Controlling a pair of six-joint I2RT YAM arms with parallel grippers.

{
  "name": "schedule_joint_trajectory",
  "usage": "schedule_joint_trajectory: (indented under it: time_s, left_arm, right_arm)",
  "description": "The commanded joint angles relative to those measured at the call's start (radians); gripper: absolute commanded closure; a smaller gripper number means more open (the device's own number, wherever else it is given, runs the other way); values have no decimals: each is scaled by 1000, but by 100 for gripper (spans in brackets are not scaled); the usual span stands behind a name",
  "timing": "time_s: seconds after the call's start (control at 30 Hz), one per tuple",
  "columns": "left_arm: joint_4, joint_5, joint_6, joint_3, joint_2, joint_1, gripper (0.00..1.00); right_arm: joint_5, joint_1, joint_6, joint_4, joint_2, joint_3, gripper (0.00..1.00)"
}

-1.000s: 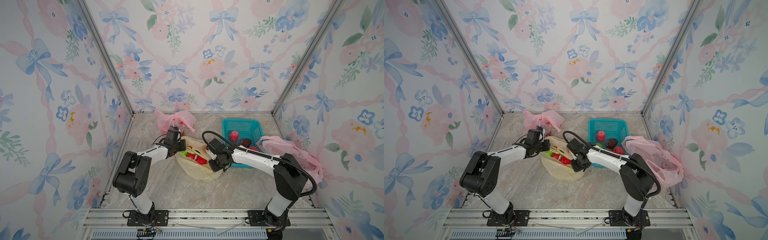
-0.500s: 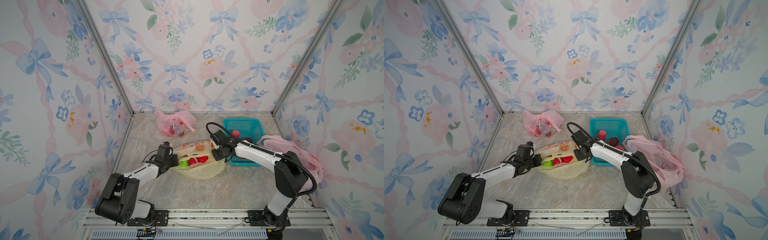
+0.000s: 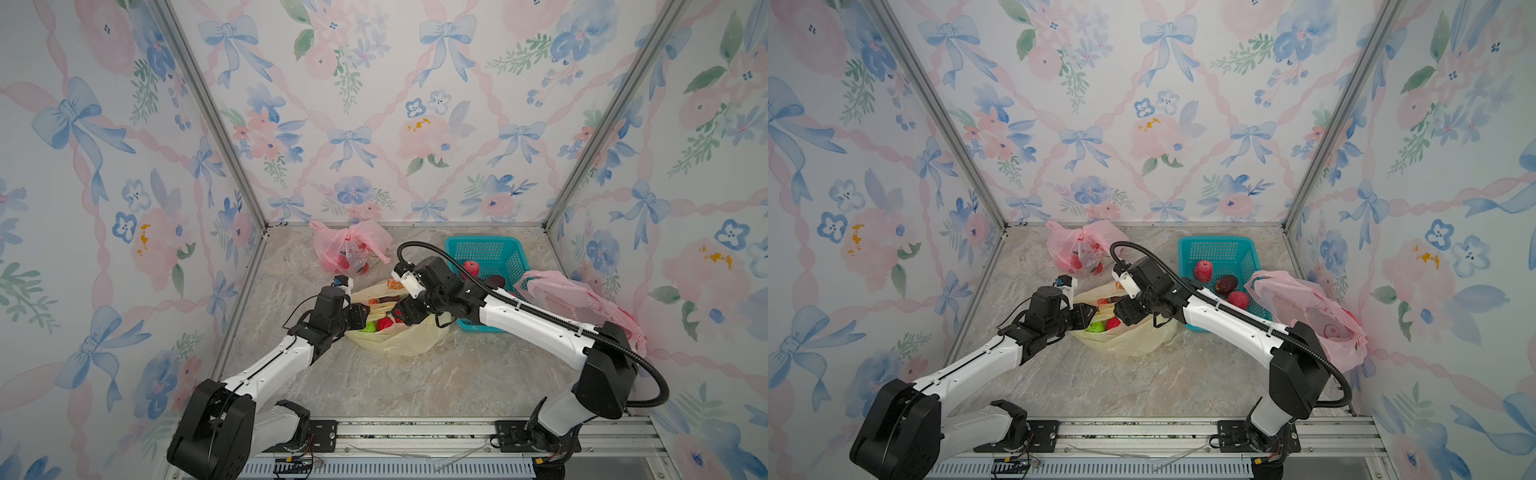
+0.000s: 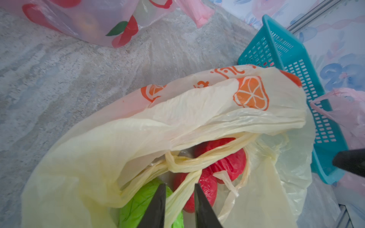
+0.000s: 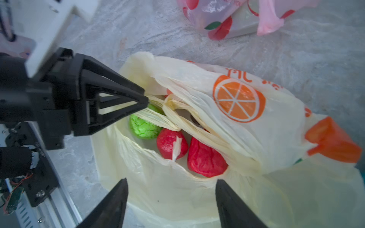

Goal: Untie the knot of a plastic bag & take out the apple
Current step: Untie the plastic bag at the center of the board.

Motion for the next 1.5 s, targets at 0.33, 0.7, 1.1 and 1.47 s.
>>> schedule_joint_trajectory:
  time_s: [0.33,0.7,1.1,1.47]
  left_arm:
    - [-36,26,-20,-101,54,-79,67]
    - [17,12,-126,-199,42,-89,67]
    - [47,-122,-221,-268,-23,-72,66]
    - [44,-128,-200,-260,-58,-70,66]
  right_arm:
    - [-93,18,133,26,164,-64,39]
    - [-57,20,174,-87,237,-157,42]
    - [-105,-24,134,-40,128,-177,32]
    - [-122,30,103,92,98,-60,37]
